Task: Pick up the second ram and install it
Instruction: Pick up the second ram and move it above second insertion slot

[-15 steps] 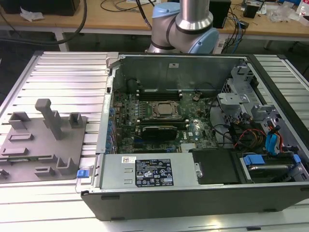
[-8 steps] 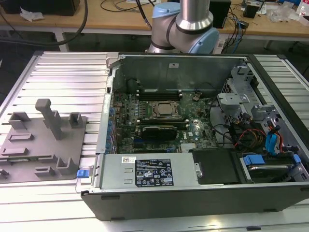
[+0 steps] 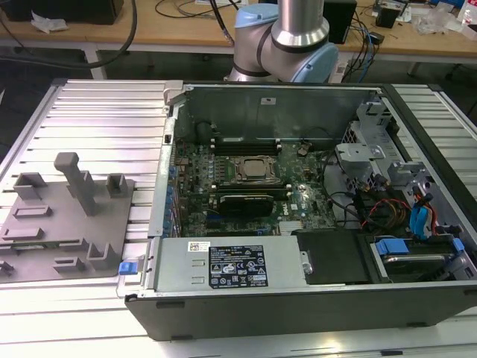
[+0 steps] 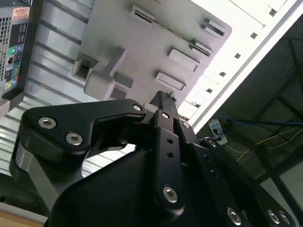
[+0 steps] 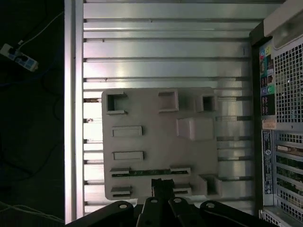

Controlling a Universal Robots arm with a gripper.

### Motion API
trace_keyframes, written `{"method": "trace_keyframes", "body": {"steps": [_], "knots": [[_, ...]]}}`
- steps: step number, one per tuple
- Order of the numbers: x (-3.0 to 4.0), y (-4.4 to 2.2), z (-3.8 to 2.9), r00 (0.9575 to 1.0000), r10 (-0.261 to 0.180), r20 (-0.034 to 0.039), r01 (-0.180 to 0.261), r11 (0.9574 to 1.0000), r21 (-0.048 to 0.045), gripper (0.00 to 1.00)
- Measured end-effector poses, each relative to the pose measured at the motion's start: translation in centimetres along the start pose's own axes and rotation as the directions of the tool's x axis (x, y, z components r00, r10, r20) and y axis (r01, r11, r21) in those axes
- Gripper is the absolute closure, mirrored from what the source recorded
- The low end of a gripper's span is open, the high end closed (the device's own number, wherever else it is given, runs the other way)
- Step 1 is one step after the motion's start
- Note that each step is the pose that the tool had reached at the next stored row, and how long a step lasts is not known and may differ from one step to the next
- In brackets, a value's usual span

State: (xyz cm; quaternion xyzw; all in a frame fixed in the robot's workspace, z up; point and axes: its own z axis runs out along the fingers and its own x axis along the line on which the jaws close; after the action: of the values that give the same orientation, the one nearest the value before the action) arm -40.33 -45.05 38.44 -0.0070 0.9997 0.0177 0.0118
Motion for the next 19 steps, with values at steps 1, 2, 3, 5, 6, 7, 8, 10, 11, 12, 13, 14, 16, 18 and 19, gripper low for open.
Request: {"method": "trace_keyframes", "body": {"steps": [1,2,3,5,6,7,8,10,11,12,13,14,16,18,19], "knots": [[0.00,0.00,0.00,0.9996,-0.027,-0.0010,0.027,0.9996,-0.0007,0.89],[0.00,0.00,0.00,0.9990,-0.044,-0.0015,0.044,0.9990,-0.0011,0.89],[0.00,0.00,0.00,0.9976,-0.069,-0.0024,0.069,0.9976,-0.0017,0.89],[0.00,0.00,0.00,0.9877,-0.156,-0.0051,0.156,0.9877,-0.0042,0.89],[0.00,0.00,0.00,0.9819,-0.189,-0.0062,0.189,0.9819,-0.0051,0.89],[0.00,0.00,0.00,0.9753,-0.221,-0.0071,0.221,0.9753,-0.0062,0.89],[0.00,0.00,0.00,0.9710,-0.239,-0.0077,0.239,0.9710,-0.0068,0.89],[0.00,0.00,0.00,0.9583,-0.286,-0.0090,0.286,0.9583,-0.0083,0.89],[0.00,0.00,0.00,0.9441,-0.329,-0.0103,0.329,0.9441,-0.0098,0.89],[0.00,0.00,0.00,0.9338,-0.358,-0.0110,0.358,0.9338,-0.0108,0.89],[0.00,0.00,0.00,0.9252,-0.379,-0.0116,0.379,0.9252,-0.0117,0.89],[0.00,0.00,0.00,0.9193,-0.393,-0.0119,0.393,0.9193,-0.0123,0.89],[0.00,0.00,0.00,0.9029,-0.430,-0.0128,0.429,0.9030,-0.0137,0.89],[0.00,0.00,0.00,0.8702,-0.493,-0.0143,0.492,0.8703,-0.0163,0.89],[0.00,0.00,0.00,0.8612,-0.508,-0.0146,0.508,0.8613,-0.0170,0.89]]}}
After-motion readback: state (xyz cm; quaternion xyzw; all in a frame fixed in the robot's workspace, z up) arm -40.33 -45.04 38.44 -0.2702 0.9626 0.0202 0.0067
